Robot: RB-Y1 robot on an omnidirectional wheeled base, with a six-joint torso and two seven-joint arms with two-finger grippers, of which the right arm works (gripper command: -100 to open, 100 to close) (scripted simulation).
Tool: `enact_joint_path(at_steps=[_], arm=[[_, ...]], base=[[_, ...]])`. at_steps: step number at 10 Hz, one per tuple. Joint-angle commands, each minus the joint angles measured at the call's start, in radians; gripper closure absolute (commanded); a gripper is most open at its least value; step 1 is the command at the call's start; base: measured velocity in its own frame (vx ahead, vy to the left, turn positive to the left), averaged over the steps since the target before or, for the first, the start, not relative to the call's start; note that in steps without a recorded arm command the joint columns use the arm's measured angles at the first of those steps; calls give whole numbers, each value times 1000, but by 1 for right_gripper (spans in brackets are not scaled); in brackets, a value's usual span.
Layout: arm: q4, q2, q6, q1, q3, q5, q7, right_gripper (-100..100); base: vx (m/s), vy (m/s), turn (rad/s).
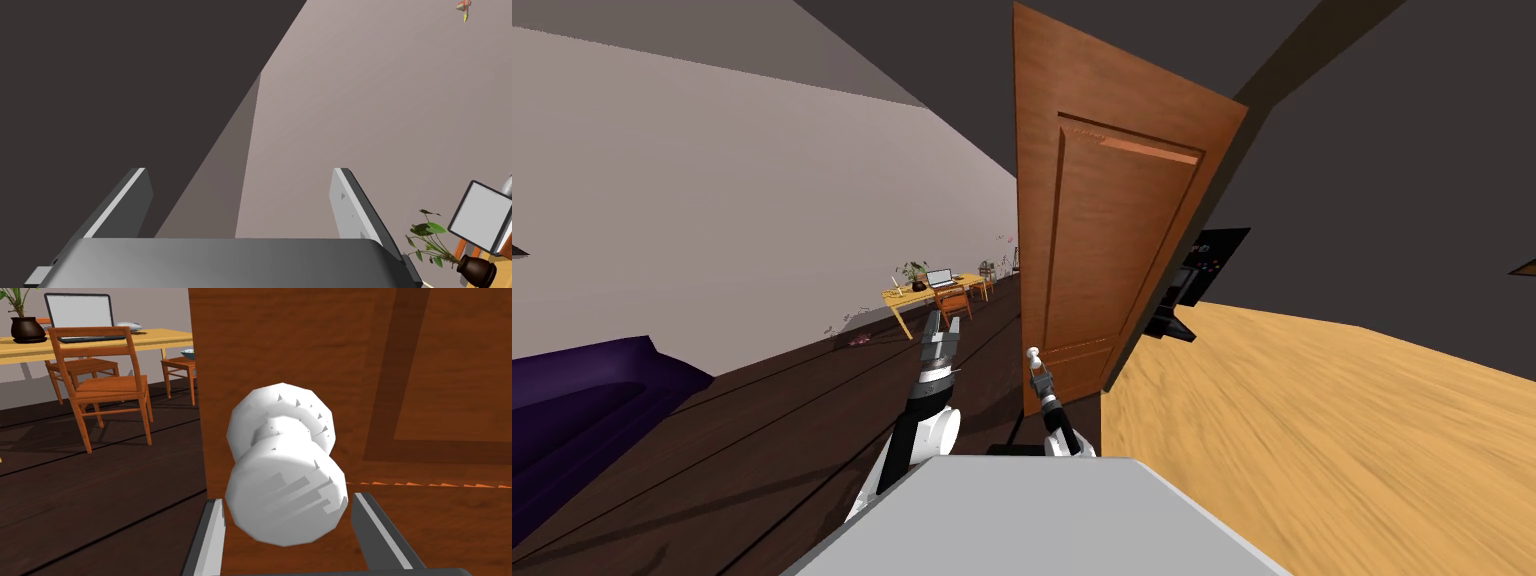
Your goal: Push the door open
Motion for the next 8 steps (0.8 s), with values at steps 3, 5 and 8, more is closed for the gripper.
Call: enact_joint_path(at_steps=[3, 5, 8], arm=[[3, -13, -3, 2, -16, -10, 3, 100], [4, -20, -7, 1, -30, -18, 5, 100], [7, -23, -16, 0, -62, -37, 10, 100]], base=[[24, 23, -6], [146, 110, -46], [169, 126, -52]])
